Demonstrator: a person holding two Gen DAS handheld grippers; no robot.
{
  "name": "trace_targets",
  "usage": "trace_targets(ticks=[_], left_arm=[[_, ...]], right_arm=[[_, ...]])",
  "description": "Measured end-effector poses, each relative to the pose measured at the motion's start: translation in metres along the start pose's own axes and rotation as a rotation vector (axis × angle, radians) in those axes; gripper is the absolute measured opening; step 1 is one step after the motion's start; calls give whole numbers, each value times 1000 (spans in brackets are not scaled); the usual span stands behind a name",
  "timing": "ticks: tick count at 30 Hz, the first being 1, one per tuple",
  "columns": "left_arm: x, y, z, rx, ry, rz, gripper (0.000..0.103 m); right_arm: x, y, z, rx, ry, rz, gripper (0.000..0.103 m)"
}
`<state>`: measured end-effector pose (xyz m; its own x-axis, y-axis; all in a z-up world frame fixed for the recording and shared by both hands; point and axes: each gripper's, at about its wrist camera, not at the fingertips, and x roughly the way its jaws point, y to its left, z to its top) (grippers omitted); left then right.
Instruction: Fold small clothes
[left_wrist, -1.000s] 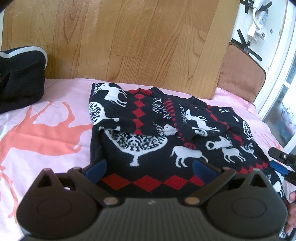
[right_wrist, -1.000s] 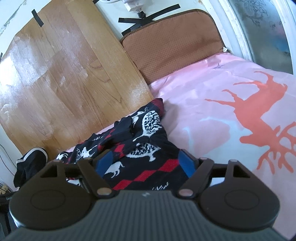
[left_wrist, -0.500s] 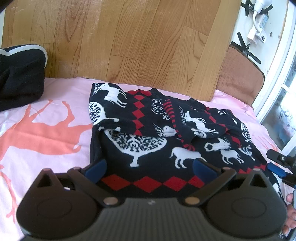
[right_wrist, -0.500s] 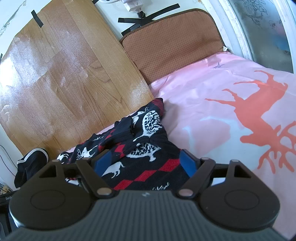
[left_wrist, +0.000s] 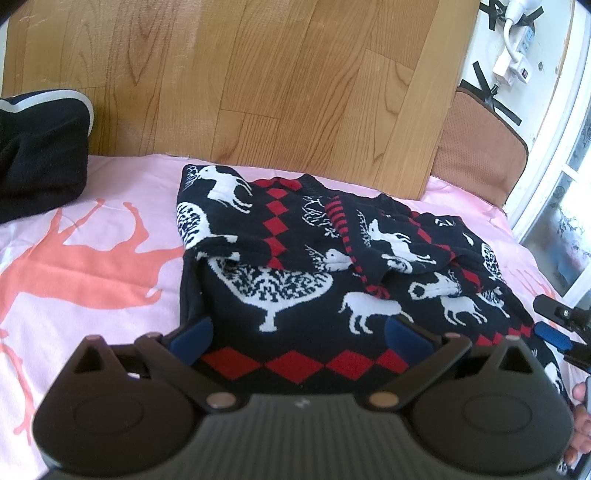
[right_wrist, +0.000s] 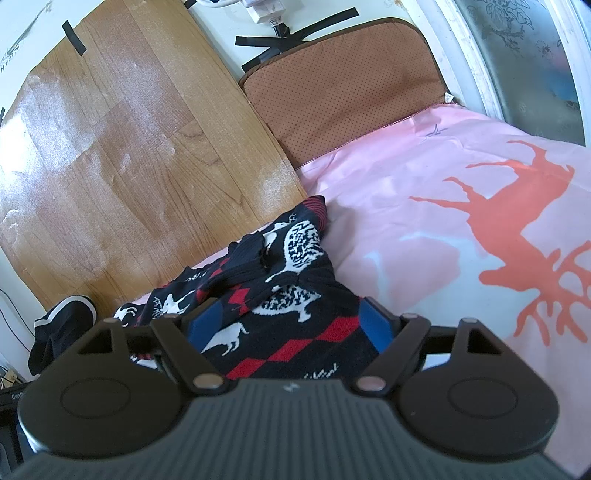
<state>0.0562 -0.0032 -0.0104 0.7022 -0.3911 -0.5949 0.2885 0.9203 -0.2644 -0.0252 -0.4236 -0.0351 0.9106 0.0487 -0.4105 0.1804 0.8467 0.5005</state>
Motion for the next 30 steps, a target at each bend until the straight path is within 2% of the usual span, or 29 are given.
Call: trace_targets(ticks=[30], left_arm=[[0, 0, 0, 7, 4, 0, 103]], right_arm=[[0, -1, 0, 1, 0, 2, 84]])
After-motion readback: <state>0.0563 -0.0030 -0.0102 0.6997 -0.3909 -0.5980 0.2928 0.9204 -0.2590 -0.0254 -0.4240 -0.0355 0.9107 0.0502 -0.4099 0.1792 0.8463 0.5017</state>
